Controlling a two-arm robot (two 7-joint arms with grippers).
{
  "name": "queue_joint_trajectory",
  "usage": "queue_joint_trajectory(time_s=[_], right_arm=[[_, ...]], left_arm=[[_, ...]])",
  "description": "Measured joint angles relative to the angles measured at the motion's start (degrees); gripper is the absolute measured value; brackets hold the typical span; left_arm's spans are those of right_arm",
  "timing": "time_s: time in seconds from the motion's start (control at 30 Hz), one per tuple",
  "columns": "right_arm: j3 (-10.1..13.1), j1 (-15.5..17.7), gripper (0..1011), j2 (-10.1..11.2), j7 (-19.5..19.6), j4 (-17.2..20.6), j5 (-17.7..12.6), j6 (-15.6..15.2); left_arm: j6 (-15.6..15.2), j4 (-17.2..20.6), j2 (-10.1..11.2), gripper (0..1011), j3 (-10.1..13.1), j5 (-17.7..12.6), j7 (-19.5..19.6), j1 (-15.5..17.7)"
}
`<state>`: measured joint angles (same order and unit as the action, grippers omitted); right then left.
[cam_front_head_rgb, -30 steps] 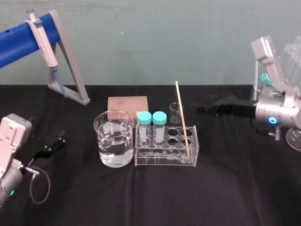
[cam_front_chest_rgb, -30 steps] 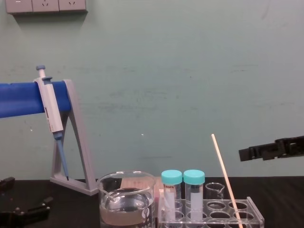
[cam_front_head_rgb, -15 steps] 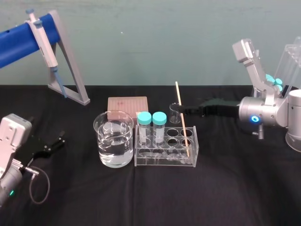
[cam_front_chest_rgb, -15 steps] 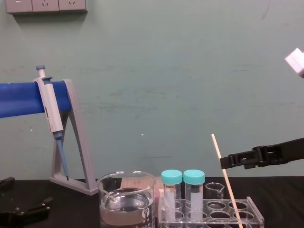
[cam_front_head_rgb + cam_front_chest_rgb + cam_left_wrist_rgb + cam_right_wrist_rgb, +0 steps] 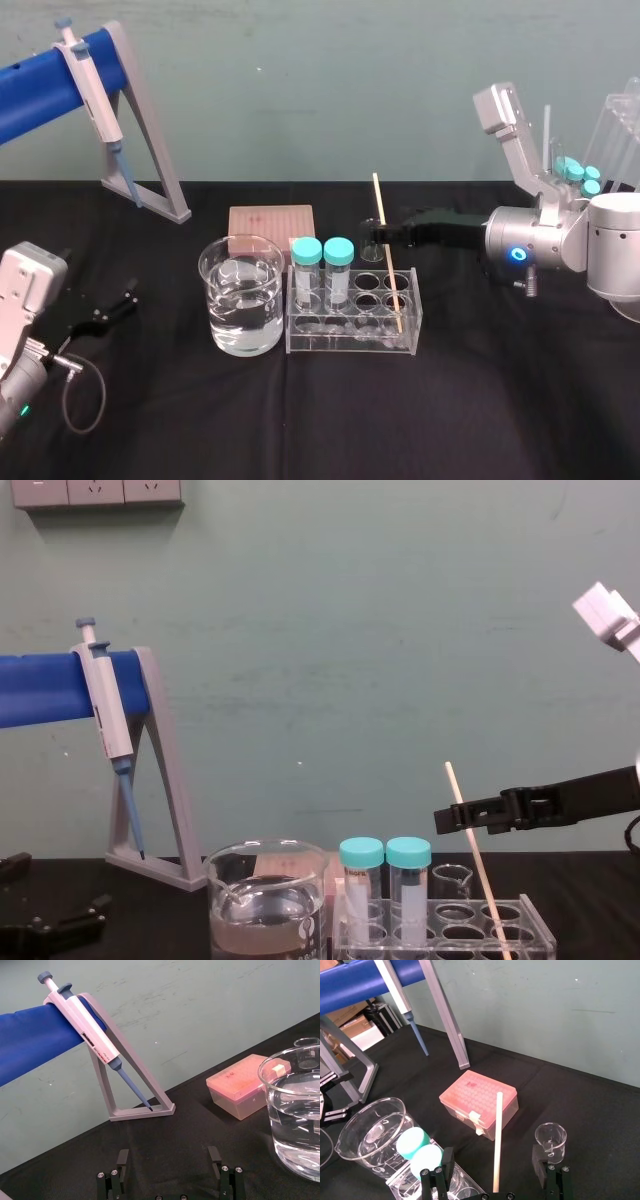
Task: Hold the thermometer with one hand and immerse one end into the beaker, then reinsert it into the test tube rack.
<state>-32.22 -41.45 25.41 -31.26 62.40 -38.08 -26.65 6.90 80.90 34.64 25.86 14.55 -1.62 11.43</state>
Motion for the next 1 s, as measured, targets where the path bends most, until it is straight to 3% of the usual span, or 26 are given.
queue_joint_trajectory(time_s=[0.57, 0.73, 1.0], right_arm=[[-0.39, -0.45, 980, -2.15, 2.23, -1.99, 0.31, 0.45], [-0.15, -0.44, 886, -2.37, 2.62, -2.1, 0.39, 0.4], [0.04, -0.35, 625, -2.45, 2.67, -2.33, 0.69, 0.2]], left_arm=[[0.0, 0.0, 0.0, 1004, 0.0, 0.0, 0.0, 0.0], [0.0, 0.0, 0.0, 1004, 0.0, 0.0, 0.0, 0.0], [0.0, 0.0, 0.0, 1004, 0.0, 0.0, 0.0, 0.0]])
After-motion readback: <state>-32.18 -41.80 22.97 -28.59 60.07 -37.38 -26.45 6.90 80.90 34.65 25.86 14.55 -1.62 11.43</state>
